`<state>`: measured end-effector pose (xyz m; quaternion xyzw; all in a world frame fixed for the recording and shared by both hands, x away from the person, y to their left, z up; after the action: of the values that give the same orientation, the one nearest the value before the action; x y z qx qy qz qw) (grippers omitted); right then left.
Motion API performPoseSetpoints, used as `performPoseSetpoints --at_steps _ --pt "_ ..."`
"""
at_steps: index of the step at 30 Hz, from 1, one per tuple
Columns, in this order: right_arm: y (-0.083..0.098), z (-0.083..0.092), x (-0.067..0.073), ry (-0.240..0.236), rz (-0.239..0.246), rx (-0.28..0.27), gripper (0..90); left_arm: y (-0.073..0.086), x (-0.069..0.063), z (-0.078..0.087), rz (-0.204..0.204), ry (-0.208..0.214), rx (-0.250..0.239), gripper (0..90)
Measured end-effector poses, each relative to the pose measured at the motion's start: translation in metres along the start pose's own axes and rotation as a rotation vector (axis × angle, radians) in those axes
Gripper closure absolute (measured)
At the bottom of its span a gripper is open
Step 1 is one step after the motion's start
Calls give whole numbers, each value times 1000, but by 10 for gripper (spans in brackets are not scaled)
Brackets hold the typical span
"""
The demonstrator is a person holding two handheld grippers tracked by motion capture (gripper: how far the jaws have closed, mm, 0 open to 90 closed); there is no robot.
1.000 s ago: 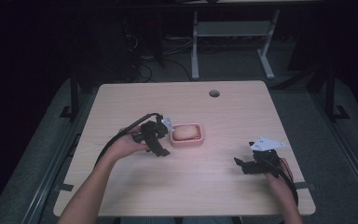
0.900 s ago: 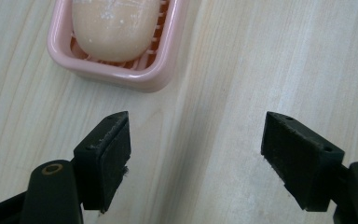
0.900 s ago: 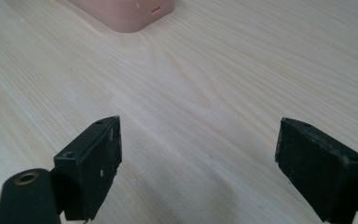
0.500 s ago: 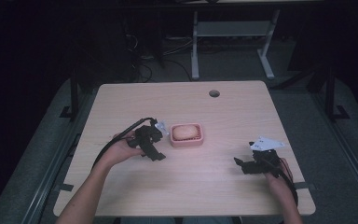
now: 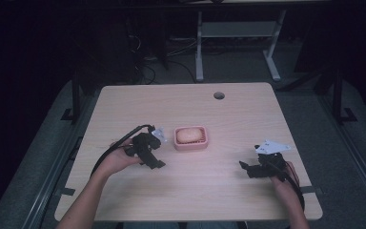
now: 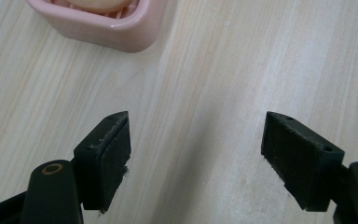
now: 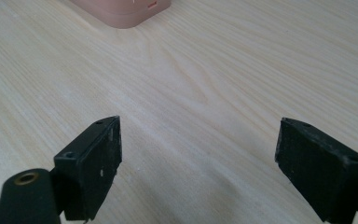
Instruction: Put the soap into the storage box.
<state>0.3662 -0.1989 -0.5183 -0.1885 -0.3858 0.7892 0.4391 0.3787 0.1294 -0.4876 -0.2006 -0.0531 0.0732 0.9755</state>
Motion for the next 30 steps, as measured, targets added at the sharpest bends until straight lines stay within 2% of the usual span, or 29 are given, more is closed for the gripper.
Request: performPoseSetpoints --at_steps 15,20,30 --pt "2 0 -1 4 -3 8 139 20 -9 4 29 -1 -8 236" --pt "2 0 -2 6 -6 10 139 26 -11 6 54 -3 -27 236" --pt "3 0 -3 9 -7 8 139 36 -16 12 60 -17 -44 236"
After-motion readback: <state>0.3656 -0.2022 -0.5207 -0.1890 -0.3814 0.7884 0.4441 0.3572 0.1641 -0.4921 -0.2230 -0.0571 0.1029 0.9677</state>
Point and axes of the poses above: each handheld gripper's, and its own axes: z roughly backward along the jaws, y roughly out of its underside, x roughly to its left, the point moved 9 cm from there along -z, roughly forward along the jaws, and after that the axes turned 10 degrees about -z, right-handed, at the moved point
